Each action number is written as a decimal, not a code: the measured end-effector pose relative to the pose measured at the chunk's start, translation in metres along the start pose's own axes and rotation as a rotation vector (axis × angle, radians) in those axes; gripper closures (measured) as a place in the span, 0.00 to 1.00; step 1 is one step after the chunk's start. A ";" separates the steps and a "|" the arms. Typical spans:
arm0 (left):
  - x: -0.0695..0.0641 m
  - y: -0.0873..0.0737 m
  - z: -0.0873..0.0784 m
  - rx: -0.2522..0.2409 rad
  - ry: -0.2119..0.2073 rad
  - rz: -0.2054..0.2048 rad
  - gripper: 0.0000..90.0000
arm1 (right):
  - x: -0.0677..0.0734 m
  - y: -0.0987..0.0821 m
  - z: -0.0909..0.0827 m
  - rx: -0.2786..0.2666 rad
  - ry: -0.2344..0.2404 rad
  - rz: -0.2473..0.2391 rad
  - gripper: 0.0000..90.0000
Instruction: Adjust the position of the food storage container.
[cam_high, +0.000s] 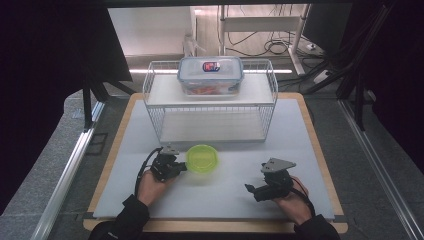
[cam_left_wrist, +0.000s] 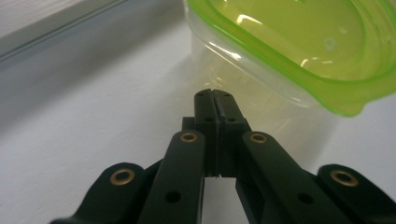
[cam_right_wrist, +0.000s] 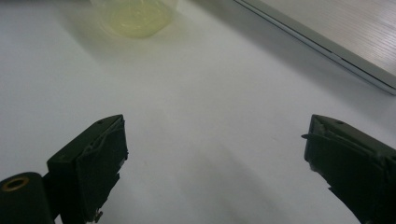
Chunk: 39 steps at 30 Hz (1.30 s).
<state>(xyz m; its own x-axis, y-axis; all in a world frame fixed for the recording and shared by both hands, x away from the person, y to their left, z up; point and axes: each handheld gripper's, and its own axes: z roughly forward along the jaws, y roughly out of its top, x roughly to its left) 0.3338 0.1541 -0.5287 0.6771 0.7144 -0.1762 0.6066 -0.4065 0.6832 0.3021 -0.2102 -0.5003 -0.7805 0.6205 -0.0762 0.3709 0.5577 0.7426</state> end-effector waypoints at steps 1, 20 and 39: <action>-0.004 0.001 0.002 0.003 -0.007 0.011 1.00 | 0.000 0.000 0.000 0.000 0.000 -0.001 0.06; -0.023 0.001 0.000 0.020 -0.003 0.065 0.93 | 0.000 0.000 0.000 0.002 0.005 -0.002 0.06; -0.029 -0.022 -0.043 -0.088 0.115 0.123 0.31 | -0.001 0.000 -0.001 -0.031 0.018 0.022 0.05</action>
<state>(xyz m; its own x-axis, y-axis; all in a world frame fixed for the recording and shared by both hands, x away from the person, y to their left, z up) 0.2823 0.1668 -0.5081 0.6891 0.7246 -0.0086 0.4799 -0.4474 0.7547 0.3026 -0.2109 -0.4997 -0.7815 0.6221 -0.0480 0.3723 0.5267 0.7642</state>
